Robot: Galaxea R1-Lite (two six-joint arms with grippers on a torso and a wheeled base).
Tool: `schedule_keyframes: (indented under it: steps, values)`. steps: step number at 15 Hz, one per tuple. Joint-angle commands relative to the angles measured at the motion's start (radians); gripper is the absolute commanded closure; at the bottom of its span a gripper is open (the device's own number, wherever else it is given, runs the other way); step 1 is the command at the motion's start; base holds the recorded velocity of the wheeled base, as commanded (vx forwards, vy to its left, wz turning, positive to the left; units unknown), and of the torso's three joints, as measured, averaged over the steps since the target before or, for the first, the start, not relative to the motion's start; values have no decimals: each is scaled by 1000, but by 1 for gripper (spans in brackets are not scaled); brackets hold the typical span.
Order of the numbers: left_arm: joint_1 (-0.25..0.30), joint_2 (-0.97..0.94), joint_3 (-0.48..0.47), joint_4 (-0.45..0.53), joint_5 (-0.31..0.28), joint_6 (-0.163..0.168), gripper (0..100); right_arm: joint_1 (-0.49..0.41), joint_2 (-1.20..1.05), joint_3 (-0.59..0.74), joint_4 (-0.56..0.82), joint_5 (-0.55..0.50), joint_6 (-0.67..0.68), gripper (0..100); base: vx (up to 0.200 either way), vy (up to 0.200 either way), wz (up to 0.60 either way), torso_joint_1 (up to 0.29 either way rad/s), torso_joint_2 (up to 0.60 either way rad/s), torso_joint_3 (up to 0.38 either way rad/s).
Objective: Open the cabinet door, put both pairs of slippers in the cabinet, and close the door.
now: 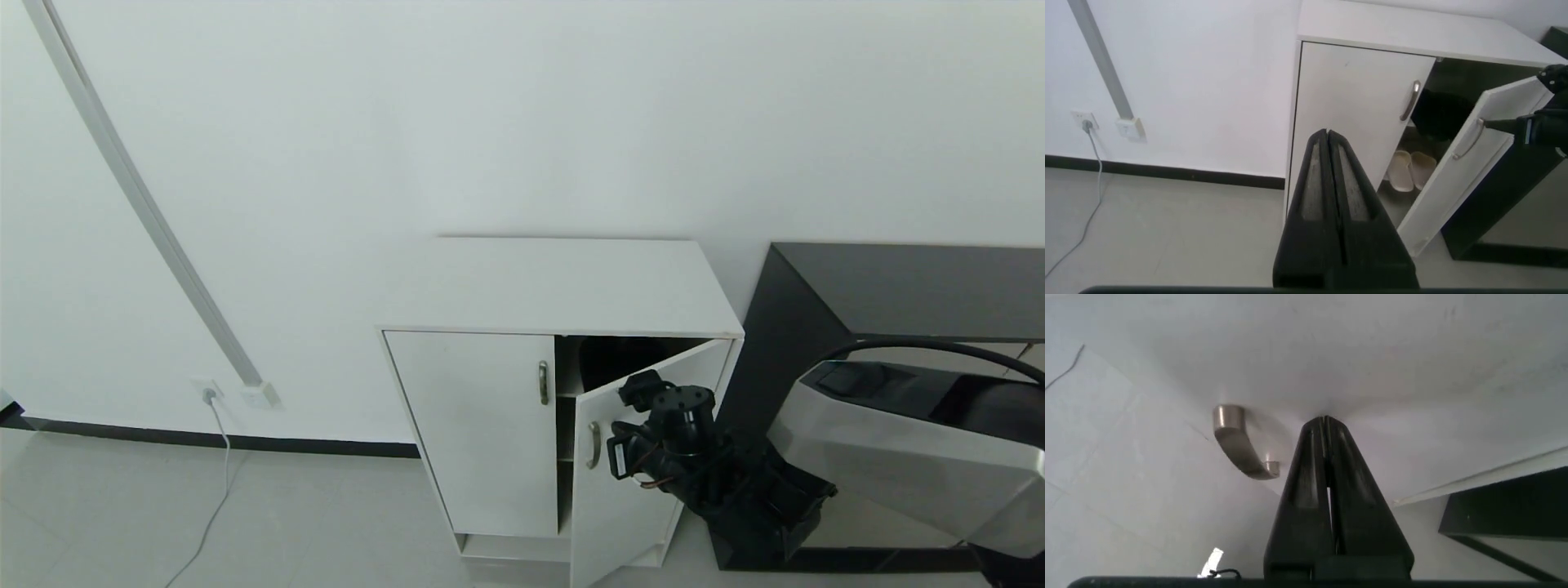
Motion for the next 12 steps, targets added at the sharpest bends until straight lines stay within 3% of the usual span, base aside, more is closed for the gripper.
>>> schedule_keyframes:
  steps: [1, 12]
  values:
    - [1, 1, 0, 0, 0, 0, 100, -17, 59, -68, 1, 0, -2, 100, 0, 0, 0, 0, 0, 0]
    - [1, 1, 0, 0, 0, -1, 100, -58, 154, -309, 93, 0, -4, 100, 0, 0, 0, 0, 0, 0]
